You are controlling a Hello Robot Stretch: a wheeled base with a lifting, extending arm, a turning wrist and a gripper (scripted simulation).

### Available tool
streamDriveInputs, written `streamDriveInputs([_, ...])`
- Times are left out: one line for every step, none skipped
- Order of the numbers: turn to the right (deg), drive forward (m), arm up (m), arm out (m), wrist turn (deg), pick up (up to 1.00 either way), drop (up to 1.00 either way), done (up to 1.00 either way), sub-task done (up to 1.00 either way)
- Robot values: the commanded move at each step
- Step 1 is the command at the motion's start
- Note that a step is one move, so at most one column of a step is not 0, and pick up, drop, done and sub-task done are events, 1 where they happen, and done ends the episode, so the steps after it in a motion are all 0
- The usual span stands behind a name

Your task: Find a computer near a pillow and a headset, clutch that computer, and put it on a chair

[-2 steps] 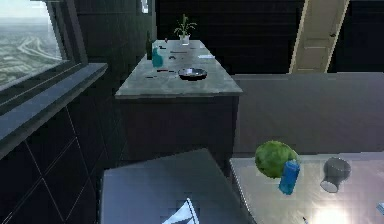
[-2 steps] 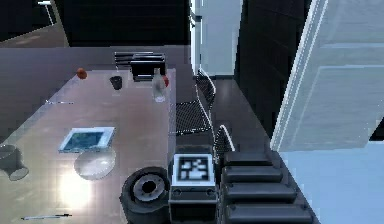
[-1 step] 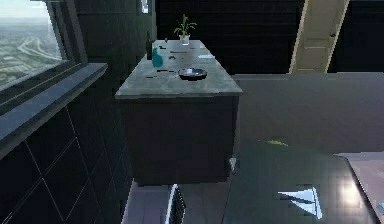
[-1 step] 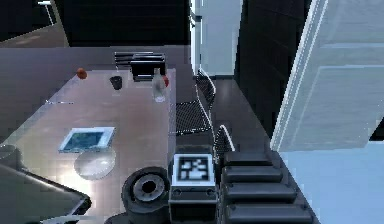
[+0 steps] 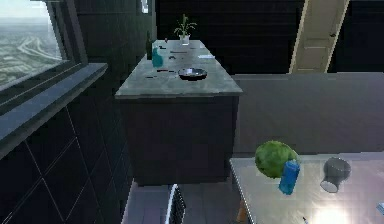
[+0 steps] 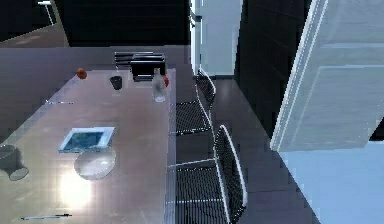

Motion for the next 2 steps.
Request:
streamDriveInputs([0.0, 0.00, -0.32, 0.00, 0.0, 0.00, 0.00, 0.00, 0.00])
streamDriveInputs([0.0, 0.00, 0.00, 0.00, 0.0, 0.00, 1.00, 0.00, 0.00])
